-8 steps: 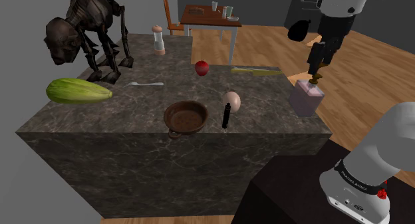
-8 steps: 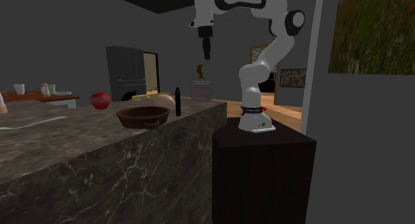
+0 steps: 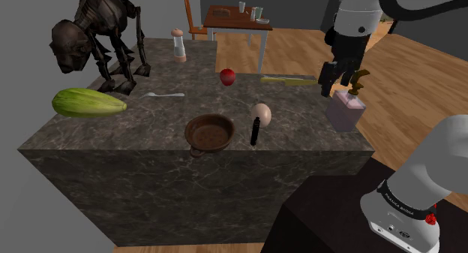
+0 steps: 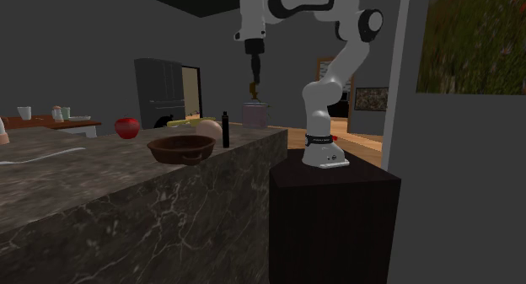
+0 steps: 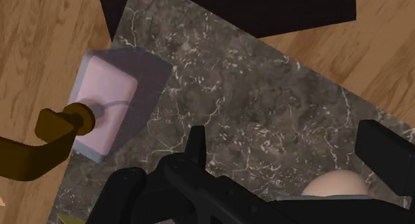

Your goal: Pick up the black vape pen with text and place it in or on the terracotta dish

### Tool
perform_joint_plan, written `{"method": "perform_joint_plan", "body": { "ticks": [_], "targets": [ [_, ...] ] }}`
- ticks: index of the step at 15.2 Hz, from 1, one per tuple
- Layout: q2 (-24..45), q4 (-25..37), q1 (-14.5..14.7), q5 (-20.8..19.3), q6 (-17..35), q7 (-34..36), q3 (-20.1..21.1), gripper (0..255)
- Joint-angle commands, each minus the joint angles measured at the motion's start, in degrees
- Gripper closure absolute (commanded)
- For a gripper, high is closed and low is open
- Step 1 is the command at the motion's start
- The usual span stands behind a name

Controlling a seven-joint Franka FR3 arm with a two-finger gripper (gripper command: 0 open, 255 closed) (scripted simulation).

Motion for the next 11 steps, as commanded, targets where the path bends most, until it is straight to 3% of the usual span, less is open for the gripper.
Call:
{"method": "perform_joint_plan", "body": {
  "ticks": [1,11],
  "targets": [
    [2.29,0.25,0.32,1.86,2.6,3.27,2.03,0],
    [18.59,5.71,0.3,6.28,16.59,18.43,11.61,0]
  ]
}}
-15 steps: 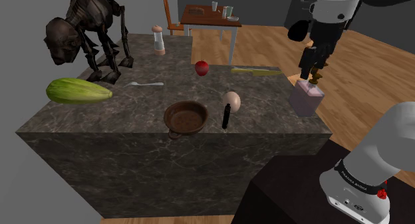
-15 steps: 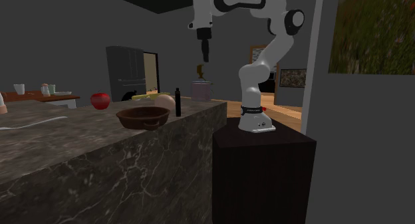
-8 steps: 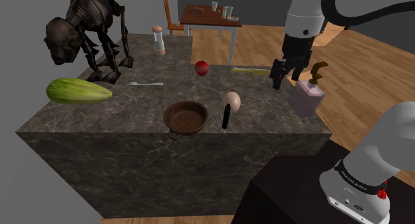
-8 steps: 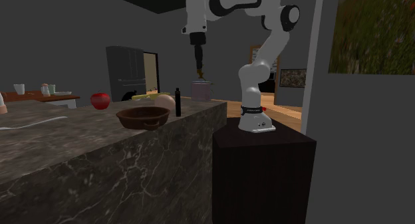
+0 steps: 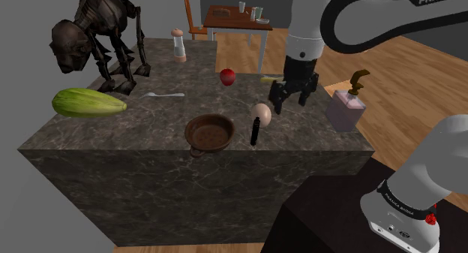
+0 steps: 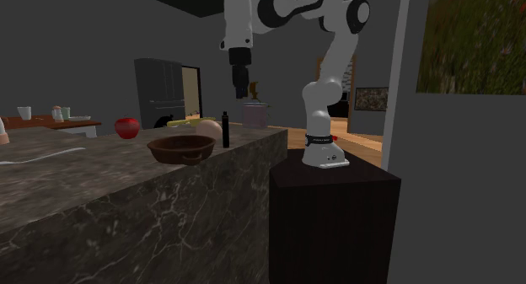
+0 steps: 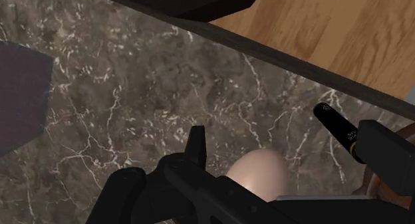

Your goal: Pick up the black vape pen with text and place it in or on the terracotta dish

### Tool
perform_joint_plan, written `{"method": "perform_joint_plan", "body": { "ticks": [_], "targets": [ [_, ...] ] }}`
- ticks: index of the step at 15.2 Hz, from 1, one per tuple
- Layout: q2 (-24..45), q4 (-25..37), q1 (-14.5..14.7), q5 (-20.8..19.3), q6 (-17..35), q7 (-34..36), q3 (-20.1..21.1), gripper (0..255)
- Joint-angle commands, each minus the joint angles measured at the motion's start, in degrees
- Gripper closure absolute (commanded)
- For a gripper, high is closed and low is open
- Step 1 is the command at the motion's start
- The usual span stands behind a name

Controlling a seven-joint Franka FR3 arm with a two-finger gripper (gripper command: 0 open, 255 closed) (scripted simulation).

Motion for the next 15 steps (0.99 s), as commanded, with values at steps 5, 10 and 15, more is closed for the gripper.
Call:
{"method": "perform_joint_plan", "body": {
  "ticks": [5,10,15],
  "targets": [
    [12.63,7.13,-0.88,-1.43,7.44,9.93,5.39,0],
    [15.84,6.33,-0.9,-2.41,11.6,11.91,6.38,0],
    [17.1,4.64,-0.91,-2.87,14.45,12.31,6.68,0]
  ]
}}
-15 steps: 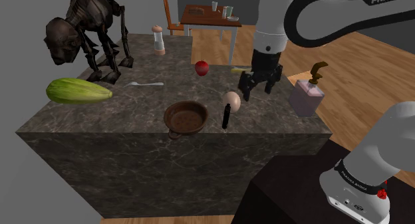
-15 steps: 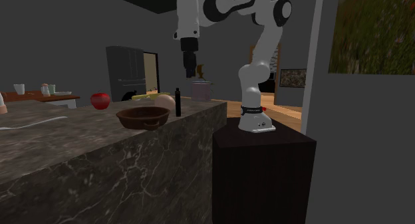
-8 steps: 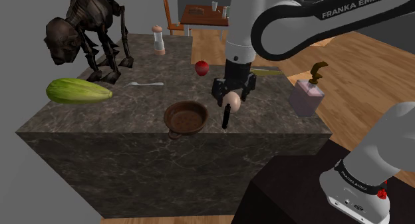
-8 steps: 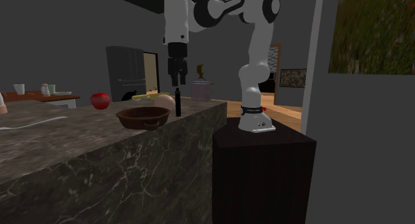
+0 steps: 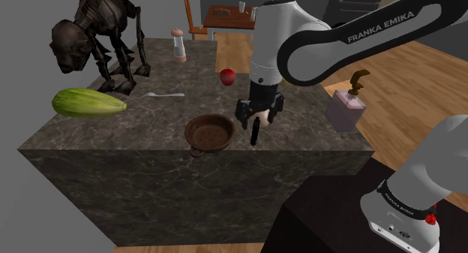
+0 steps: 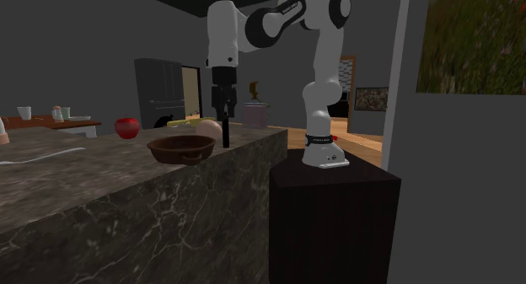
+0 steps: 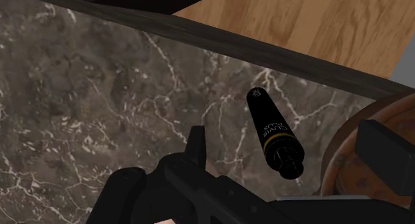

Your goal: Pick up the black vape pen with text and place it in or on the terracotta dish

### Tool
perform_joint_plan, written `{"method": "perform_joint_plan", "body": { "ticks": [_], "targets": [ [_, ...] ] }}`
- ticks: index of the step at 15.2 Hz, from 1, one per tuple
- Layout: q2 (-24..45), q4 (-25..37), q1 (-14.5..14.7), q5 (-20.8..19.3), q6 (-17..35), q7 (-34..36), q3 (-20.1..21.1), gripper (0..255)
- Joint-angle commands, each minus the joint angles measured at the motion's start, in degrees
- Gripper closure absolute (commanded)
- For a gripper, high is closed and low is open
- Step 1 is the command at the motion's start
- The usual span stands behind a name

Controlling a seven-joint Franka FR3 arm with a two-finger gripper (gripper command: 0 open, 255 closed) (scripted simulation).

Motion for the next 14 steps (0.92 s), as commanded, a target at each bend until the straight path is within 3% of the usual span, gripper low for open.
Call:
{"method": "perform_joint_plan", "body": {
  "ticks": [1,7,8,14],
  "targets": [
    [0.11,-0.27,0.02,-0.03,0.4,0.06,0.05,0],
    [0.12,-0.26,0.02,-0.03,0.39,0.07,0.05,0],
    [0.12,-0.26,0.02,-0.03,0.39,0.07,0.05,255],
    [0.12,-0.26,0.02,-0.04,0.39,0.06,0.05,255]
  ]
}}
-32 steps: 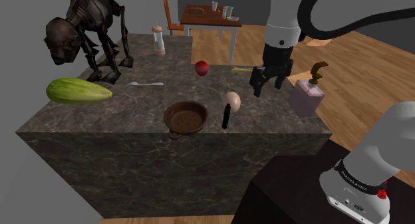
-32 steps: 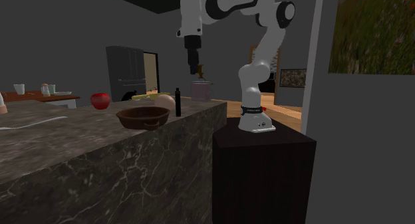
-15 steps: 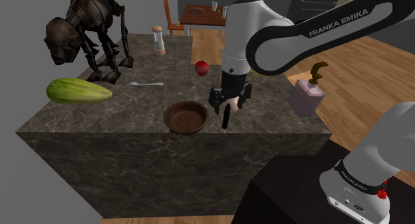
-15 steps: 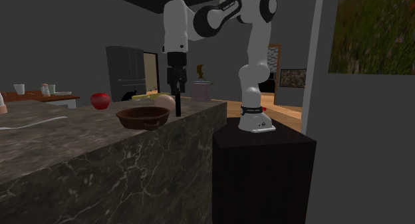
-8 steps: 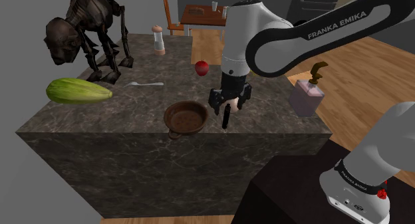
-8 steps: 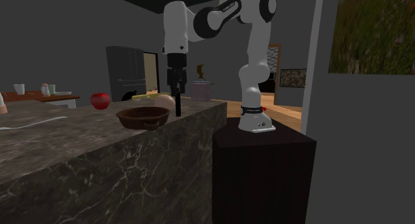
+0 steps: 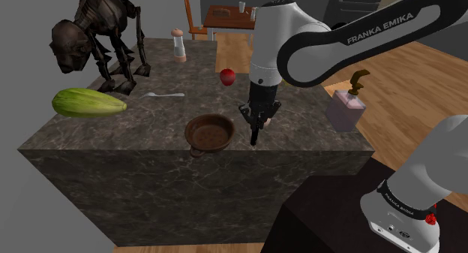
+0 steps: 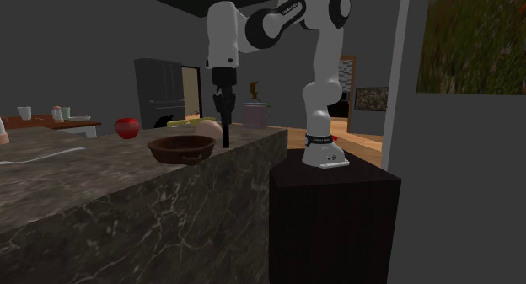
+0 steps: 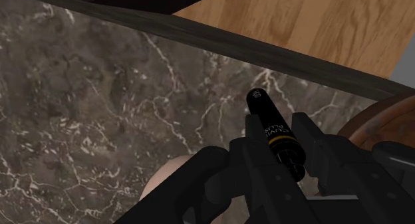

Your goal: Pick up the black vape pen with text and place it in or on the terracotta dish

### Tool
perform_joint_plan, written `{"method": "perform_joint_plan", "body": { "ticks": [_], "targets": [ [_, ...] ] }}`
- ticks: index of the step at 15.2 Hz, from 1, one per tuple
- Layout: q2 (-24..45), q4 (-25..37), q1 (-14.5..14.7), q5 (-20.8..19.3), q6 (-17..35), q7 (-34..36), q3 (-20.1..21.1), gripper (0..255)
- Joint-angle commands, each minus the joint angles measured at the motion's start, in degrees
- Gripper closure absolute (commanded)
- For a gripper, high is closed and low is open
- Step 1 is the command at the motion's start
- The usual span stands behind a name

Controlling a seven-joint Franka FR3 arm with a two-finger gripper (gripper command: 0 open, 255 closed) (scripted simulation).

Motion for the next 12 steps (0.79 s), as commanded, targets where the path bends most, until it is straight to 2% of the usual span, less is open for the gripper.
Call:
{"method": "perform_joint_plan", "body": {
  "ticks": [1,3,12],
  "targets": [
    [0.01,-0.01,0.0,0.0,0.0,0.0,0.0,255],
    [0.0,-0.02,0.0,0.0,0.0,0.0,0.0,255],
    [-2.91,4.44,0.01,0.98,-7.16,-0.86,-0.75,255]
  ]
}}
